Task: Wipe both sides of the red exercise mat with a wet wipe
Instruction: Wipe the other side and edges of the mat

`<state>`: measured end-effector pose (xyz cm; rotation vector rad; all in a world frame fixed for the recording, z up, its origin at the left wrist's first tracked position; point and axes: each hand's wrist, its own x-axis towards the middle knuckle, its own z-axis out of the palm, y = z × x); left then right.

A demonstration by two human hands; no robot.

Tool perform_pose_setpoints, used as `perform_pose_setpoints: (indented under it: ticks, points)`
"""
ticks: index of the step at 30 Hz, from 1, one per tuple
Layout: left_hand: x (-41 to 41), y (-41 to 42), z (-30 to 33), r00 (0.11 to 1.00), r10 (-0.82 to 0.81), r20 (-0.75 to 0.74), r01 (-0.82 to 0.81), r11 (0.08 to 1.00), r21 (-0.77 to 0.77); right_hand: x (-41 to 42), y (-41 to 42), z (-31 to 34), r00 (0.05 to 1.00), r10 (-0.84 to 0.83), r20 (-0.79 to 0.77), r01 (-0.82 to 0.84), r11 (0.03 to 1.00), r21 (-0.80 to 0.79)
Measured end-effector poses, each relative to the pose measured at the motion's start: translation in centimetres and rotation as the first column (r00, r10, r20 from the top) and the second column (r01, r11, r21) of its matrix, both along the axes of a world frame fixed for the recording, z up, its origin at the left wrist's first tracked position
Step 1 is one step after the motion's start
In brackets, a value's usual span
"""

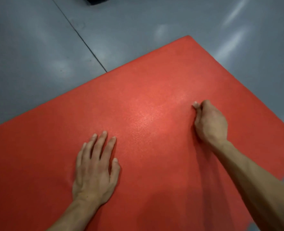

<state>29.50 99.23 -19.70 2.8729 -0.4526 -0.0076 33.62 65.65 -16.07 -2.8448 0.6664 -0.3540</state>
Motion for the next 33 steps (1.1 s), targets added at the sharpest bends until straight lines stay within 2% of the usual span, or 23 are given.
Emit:
perform_pose_setpoints:
  ticks: [2, 4, 5, 6, 7, 8, 10, 11, 13, 15, 17, 18, 20, 21, 22, 23, 24, 25, 27, 28, 30, 33]
  points:
    - [0.1, -0.1, 0.2, 1.0, 0.001, -0.011, -0.001, 1.0, 0.002, 0.0, 6.5, -0.4, 0.961, 0.274, 0.032, -0.275, 0.961, 0.024]
    - [0.1, -0.1, 0.4, 1.0, -0.007, -0.013, 0.007, 1.0, 0.004, -0.2, 12.8, -1.2, 0.774, 0.633, -0.001, -0.632, 0.774, 0.04]
    - [0.2, -0.1, 0.4, 1.0, -0.011, -0.015, 0.011, 1.0, 0.004, 0.3, 14.4, -1.6, 0.662, 0.749, -0.018, -0.749, 0.662, -0.001]
    - [0.4, 0.0, 0.4, 1.0, -0.011, -0.018, 0.011, 1.0, 0.004, 1.7, 14.6, -1.9, 0.596, 0.803, -0.007, -0.803, 0.595, -0.042]
    - [0.4, 0.0, 0.3, 1.0, -0.012, -0.023, 0.012, 1.0, 0.006, 3.6, 13.6, -2.0, 0.621, 0.784, 0.013, -0.782, 0.621, -0.059]
    - [0.5, 0.1, 0.3, 1.0, -0.01, -0.028, 0.01, 1.0, 0.011, 5.6, 11.8, -2.1, 0.716, 0.697, 0.033, -0.694, 0.717, -0.065]
    - [0.6, 0.1, 0.3, 0.999, -0.011, -0.039, 0.012, 1.0, 0.026, 9.7, 6.9, -1.7, 0.925, 0.38, 0.008, -0.379, 0.923, -0.069]
    - [0.5, 0.1, 0.2, 0.999, -0.018, -0.041, 0.019, 0.999, 0.035, 10.9, 4.4, -1.5, 0.971, 0.241, -0.006, -0.24, 0.968, -0.069]
    - [0.6, 0.2, 0.1, 0.999, -0.019, -0.046, 0.022, 0.998, 0.054, 12.3, 3.5, -1.2, 0.992, 0.127, 0.006, -0.127, 0.991, -0.042]
    - [0.7, 0.3, 0.2, 0.998, -0.019, -0.053, 0.022, 0.998, 0.056, 12.3, 7.9, -0.9, 0.967, 0.254, 0.033, -0.255, 0.967, 0.02]
    - [0.9, 0.3, 0.2, 0.998, -0.023, -0.051, 0.025, 0.999, 0.044, 11.9, 14.3, -1.3, 0.888, 0.455, 0.07, -0.46, 0.884, 0.084]
    - [0.9, 0.3, 0.2, 0.999, -0.025, -0.047, 0.026, 0.999, 0.038, 11.6, 17.7, -1.4, 0.813, 0.576, 0.083, -0.582, 0.807, 0.1]
    - [0.9, 0.3, 0.0, 0.999, -0.024, -0.038, 0.025, 0.999, 0.034, 11.1, 22.8, -1.7, 0.573, 0.818, 0.054, -0.819, 0.568, 0.083]
    - [0.9, 0.4, 0.0, 0.999, -0.023, -0.035, 0.025, 0.999, 0.038, 11.0, 23.8, -1.8, 0.436, 0.9, 0.018, -0.898, 0.434, 0.076]
    - [0.9, 0.4, 0.0, 0.999, -0.025, -0.036, 0.026, 0.999, 0.038, 11.3, 23.4, -1.8, 0.358, 0.934, -0.001, -0.931, 0.357, 0.075]
    - [0.9, 0.4, 0.0, 0.999, -0.028, -0.041, 0.029, 0.999, 0.034, 12.2, 21.9, -1.8, 0.369, 0.93, -0.005, -0.926, 0.368, 0.084]
    - [0.9, 0.4, 0.0, 0.999, -0.032, -0.043, 0.033, 0.999, 0.032, 13.1, 19.8, -1.6, 0.464, 0.885, -0.026, -0.879, 0.464, 0.106]
    - [0.9, 0.4, 0.0, 0.998, -0.034, -0.047, 0.036, 0.999, 0.036, 14.4, 17.1, -1.7, 0.612, 0.789, -0.053, -0.784, 0.614, 0.097]
    - [0.9, 0.4, 0.1, 0.997, -0.033, -0.067, 0.036, 0.998, 0.045, 16.6, 10.6, -1.5, 0.875, 0.476, -0.094, -0.479, 0.878, -0.013]
    - [1.0, 0.5, 0.1, 0.997, -0.028, -0.073, 0.032, 0.998, 0.053, 17.1, 8.3, -1.1, 0.935, 0.339, -0.109, -0.345, 0.937, -0.045]
    - [1.0, 0.5, 0.0, 0.998, -0.014, -0.065, 0.018, 0.998, 0.062, 17.1, 7.1, -0.6, 0.956, 0.271, -0.115, -0.277, 0.96, -0.032]
    - [0.8, 0.5, -0.1, 0.999, -0.018, -0.051, 0.021, 0.999, 0.042, 14.6, 11.6, -0.8, 0.928, 0.361, -0.088, -0.356, 0.932, 0.067]
